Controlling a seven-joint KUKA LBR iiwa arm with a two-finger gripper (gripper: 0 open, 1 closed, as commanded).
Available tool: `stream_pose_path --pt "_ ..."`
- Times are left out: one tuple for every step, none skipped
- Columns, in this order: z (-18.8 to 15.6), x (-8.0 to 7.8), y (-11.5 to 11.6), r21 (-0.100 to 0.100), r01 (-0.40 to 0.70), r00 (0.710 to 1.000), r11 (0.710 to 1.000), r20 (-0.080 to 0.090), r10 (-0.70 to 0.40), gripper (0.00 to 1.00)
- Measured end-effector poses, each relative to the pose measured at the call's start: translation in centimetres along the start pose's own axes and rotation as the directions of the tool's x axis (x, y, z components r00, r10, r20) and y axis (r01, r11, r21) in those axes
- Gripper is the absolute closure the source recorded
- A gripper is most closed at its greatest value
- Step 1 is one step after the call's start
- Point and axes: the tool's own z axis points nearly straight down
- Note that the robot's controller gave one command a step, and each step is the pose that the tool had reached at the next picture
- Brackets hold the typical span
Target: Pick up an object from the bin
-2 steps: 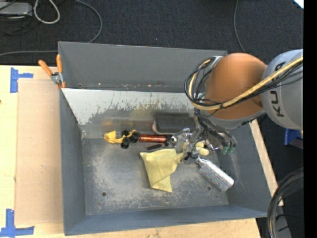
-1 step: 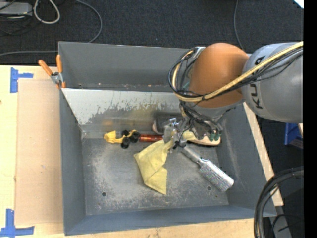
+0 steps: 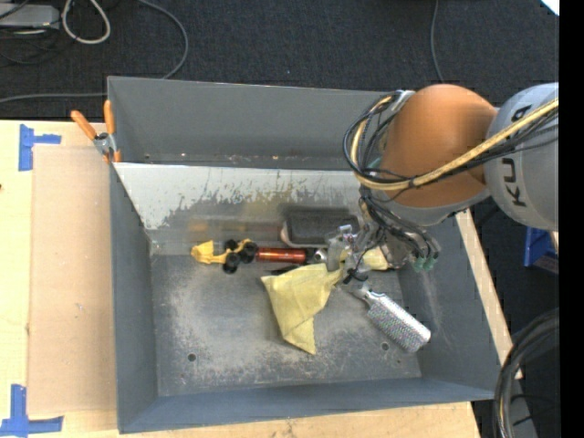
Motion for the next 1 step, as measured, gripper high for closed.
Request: stream_pose_path --pt "-10.32 -3.40 0.11 -0.002 0.041 0.999 0.999 -0.001 -0.041 1.00"
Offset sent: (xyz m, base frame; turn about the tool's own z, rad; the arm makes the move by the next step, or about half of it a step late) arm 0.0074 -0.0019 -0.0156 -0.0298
